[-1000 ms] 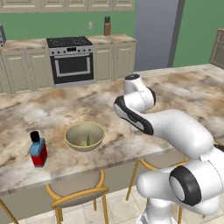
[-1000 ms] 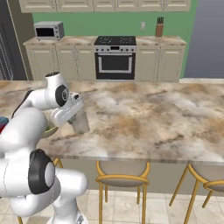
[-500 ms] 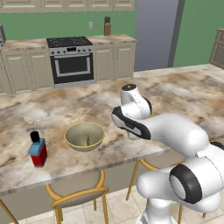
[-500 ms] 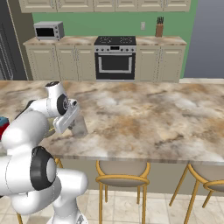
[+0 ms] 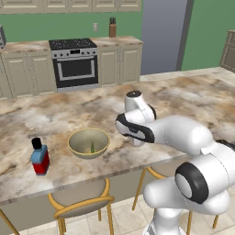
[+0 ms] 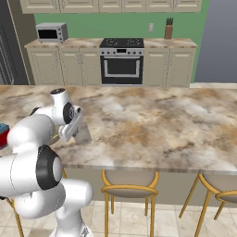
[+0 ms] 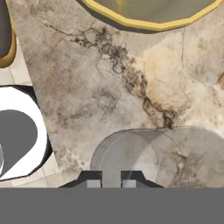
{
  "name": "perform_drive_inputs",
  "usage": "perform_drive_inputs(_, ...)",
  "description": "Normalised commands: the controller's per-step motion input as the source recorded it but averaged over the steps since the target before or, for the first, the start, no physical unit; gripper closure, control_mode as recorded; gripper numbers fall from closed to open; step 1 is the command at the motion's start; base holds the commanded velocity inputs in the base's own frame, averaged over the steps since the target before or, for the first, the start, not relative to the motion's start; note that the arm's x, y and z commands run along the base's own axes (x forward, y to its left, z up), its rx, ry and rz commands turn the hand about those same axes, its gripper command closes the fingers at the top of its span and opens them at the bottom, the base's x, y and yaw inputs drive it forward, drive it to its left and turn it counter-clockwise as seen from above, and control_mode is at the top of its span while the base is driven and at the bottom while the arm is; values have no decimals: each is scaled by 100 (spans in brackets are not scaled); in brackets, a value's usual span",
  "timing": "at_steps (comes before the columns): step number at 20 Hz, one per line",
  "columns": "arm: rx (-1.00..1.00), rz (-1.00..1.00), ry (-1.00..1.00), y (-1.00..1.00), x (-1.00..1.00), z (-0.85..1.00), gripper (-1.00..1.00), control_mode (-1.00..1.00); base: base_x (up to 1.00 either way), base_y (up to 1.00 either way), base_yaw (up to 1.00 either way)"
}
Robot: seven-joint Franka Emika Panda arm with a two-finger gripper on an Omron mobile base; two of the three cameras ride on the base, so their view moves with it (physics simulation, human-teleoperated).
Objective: There is a bowl on the dining counter. Grab a lemon wedge from the fridge and place it in the bowl. Then get the liquor bottle and glass cup from the cabinet and place them next to the bowl.
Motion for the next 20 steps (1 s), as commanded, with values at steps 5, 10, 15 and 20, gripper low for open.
perform_drive_inputs(5, 1, 5, 0, 18, 18, -13, 100, -100, 0, 0, 0)
perform_drive_inputs(10, 0, 4, 0, 18, 7, -16, 100, -100, 0, 0, 0)
perform_drive_inputs(15, 0, 3, 0, 13, 2, -17, 100, -100, 0, 0, 0)
perform_drive_inputs(20, 0, 1, 0, 2, 0, -17, 100, -100, 0, 0, 0)
